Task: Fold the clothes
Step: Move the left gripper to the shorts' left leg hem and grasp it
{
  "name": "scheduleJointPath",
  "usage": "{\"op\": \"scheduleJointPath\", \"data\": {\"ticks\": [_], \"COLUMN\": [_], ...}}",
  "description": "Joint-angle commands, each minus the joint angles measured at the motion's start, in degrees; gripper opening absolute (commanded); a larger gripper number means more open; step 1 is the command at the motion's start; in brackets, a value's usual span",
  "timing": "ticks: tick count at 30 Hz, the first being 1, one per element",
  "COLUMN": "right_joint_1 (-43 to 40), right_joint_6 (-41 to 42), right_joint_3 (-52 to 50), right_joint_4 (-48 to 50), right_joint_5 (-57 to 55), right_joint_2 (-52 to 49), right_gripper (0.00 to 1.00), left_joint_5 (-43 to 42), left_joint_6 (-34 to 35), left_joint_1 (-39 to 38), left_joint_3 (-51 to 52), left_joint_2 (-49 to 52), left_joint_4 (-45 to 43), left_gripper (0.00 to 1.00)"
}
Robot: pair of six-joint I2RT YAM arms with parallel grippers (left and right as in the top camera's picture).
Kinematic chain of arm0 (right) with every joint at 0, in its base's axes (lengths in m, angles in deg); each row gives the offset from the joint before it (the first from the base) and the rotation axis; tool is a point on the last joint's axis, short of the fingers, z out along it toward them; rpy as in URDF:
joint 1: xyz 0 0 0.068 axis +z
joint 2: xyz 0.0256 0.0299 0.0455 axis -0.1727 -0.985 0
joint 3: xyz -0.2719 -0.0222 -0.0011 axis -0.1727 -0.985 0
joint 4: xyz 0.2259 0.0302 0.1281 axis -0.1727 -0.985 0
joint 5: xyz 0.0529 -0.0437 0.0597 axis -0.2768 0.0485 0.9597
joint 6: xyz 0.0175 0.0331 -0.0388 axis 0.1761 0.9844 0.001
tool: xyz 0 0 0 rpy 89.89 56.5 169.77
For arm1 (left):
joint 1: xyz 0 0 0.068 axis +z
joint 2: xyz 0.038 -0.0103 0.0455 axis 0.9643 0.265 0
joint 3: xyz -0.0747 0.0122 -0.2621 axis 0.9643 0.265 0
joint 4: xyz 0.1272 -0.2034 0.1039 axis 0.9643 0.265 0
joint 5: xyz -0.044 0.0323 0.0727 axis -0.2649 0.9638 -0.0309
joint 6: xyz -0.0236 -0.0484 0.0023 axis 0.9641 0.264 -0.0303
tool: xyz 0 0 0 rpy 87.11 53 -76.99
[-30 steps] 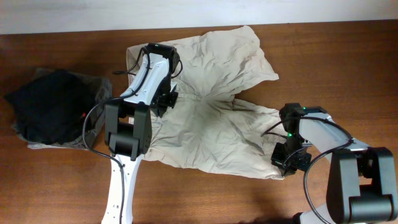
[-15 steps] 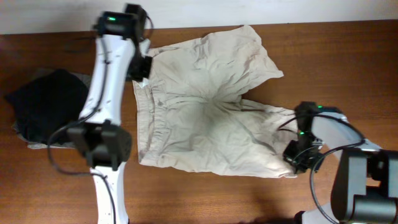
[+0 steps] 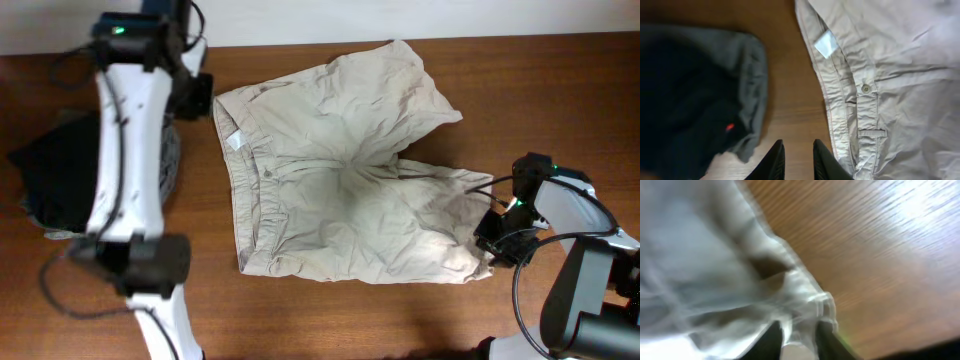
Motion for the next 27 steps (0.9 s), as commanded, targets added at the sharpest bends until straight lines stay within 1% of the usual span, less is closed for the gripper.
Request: {"op": "scheduleJointPath", "data": {"ticks": [1,4,6,9,11,13,18,21,23,25,27], "right_joint_1": [-0.04,-0.04,-0.04,-0.04,-0.04,-0.04,-0.04,-0.04,-0.04,-0.04,-0.04], "right_joint_6": [-7.45,-9.31,-10.84,-11.89,-11.93,-12.09,-12.07,-12.07,-12.07,-12.04,-12.04], "right_joint_3": [0.85,0.85,0.85,0.85,0.85,0.85,0.85,0.85,0.85,0.85,0.85], "right_joint_4": [1.86,3.48,4.79,5.40,5.38,5.40,5.38,5.33,5.35,5.29,5.11], "right_joint_5": [9.51,11.78,14.21,15.85,15.74,15.74,15.74,15.74,15.74,15.74,15.63], "right_joint_2": [1.40,2.10,4.00,6.40,8.48,10.62,13.62,13.77,13.77,13.77,13.77], "right_gripper": [0.39,0.43,0.44,0.45,0.48,0.51,0.61,0.63,0.63,0.63,0.64], "left_joint_5": [3.58,3.58,4.37,5.31,6.34,8.70,15.69,19.26,19.32,16.55,12.13], "left_joint_6": [1.70,2.95,2.99,2.97,2.95,3.23,6.34,8.85,9.90,10.58,10.51], "left_joint_1": [0.11,0.11,0.11,0.04,-0.50,-1.31,-2.56,-2.54,-2.54,-2.54,-2.54], "left_joint_3": [-0.52,0.28,2.78,3.85,3.98,4.00,7.34,13.77,20.35,28.98,39.19], "left_joint_2": [-11.80,-14.75,-16.61,-17.75,-19.21,-21.49,-28.59,-32.81,-35.21,-37.33,-38.69], "left_joint_4": [0.24,0.24,0.24,0.24,0.24,0.24,0.22,0.02,-1.40,-4.83,-10.40], "left_gripper": [0.24,0.25,0.25,0.25,0.26,0.32,0.34,0.34,0.40,0.47,0.63]}}
